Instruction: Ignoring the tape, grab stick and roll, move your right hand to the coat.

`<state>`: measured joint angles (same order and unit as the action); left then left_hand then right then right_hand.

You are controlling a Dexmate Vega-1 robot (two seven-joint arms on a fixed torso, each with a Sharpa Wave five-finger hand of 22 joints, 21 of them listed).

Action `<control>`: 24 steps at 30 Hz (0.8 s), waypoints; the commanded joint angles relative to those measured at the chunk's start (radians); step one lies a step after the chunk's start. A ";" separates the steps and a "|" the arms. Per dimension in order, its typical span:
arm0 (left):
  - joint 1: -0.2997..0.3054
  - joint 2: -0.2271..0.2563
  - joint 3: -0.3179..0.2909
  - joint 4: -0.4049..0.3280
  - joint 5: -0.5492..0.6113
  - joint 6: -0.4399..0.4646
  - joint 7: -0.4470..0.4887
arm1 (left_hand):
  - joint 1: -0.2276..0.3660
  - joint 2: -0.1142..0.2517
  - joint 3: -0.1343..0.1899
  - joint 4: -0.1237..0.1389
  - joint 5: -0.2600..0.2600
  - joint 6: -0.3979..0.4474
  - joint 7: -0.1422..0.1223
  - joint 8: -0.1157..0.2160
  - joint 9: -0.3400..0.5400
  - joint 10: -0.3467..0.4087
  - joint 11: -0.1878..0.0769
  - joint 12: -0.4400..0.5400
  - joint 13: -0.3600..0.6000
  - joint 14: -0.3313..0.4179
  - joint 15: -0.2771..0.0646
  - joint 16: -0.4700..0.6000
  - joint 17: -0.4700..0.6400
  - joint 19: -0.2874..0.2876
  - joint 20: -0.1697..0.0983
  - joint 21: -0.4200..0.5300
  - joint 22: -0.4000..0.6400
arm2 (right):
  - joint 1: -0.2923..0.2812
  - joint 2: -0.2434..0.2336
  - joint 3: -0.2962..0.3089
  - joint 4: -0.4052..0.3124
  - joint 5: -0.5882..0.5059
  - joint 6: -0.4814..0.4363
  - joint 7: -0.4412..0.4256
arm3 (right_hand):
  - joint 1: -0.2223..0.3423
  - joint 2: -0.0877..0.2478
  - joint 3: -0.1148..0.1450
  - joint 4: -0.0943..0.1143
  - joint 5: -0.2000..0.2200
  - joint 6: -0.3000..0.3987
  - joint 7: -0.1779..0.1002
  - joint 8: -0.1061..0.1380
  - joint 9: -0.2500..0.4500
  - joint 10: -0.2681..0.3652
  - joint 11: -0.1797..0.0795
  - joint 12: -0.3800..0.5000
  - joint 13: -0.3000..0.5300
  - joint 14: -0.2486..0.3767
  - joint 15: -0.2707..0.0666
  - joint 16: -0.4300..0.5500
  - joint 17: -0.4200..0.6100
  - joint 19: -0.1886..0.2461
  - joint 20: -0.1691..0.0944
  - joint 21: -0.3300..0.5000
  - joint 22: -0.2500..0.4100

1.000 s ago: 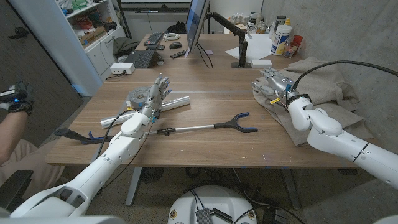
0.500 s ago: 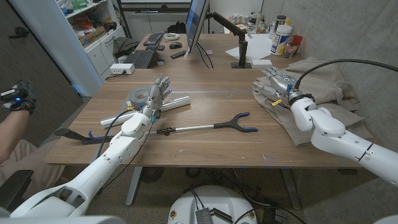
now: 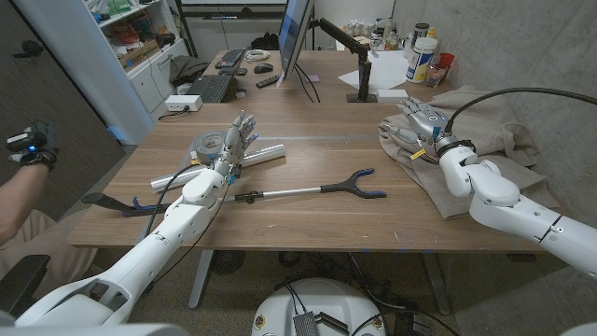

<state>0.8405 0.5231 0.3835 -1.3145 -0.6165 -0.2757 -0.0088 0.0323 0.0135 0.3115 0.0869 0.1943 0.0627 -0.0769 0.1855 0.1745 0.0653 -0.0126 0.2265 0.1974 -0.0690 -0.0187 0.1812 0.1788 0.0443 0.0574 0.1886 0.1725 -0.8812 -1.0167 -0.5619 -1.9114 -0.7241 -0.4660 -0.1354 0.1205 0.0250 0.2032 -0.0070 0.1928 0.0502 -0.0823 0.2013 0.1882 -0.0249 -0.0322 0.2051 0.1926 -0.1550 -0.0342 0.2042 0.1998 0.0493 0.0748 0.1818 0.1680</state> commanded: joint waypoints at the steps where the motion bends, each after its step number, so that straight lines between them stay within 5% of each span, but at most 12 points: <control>1: 0.001 0.004 0.002 -0.004 0.007 0.002 0.004 | 0.006 0.007 -0.001 0.002 0.002 0.005 -0.003 0.004 0.006 0.009 0.001 0.001 0.005 -0.007 0.000 0.005 0.003 -0.006 0.004 0.004 0.003 | 0.009 -0.003 0.005 0.030 -0.002 0.033 0.015 | 0.007 -0.003 0.002 -0.007 0.001 0.005 0.000 0.003 0.004 0.004 -0.004 0.003 0.005 0.004 -0.018 0.006 0.003 0.007 0.005 0.011 0.002; 24: 0.024 0.020 -0.006 -0.036 0.012 0.005 0.024 | 0.005 0.007 -0.003 0.002 0.002 0.006 -0.002 0.004 0.006 0.010 0.002 0.001 0.005 -0.007 0.002 0.005 0.003 0.007 0.000 0.009 0.003 | -0.014 -0.050 0.064 0.067 0.089 0.097 -0.015 | -0.002 -0.006 -0.003 -0.005 0.001 0.000 0.001 0.000 0.005 0.001 0.000 0.000 0.005 0.007 -0.013 0.006 0.004 0.006 0.018 0.008 0.002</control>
<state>0.8550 0.5353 0.3796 -1.3338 -0.6097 -0.2735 0.0090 0.0323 0.0135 0.3116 0.0869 0.1943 0.0627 -0.0769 0.1855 0.1745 0.0653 -0.0126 0.2265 0.1974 -0.0690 -0.0187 0.1812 0.1788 0.0443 0.0574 0.1927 0.1725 -0.8854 -1.0467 -0.5173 -1.8643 -0.6767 -0.4070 -0.1297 0.1205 0.0251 0.2003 -0.0098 0.1928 0.0501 -0.0822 0.2013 0.1881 -0.0250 -0.0322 0.2050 0.1926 -0.1552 -0.0341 0.2042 0.2027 0.0548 0.0803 0.1857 0.1680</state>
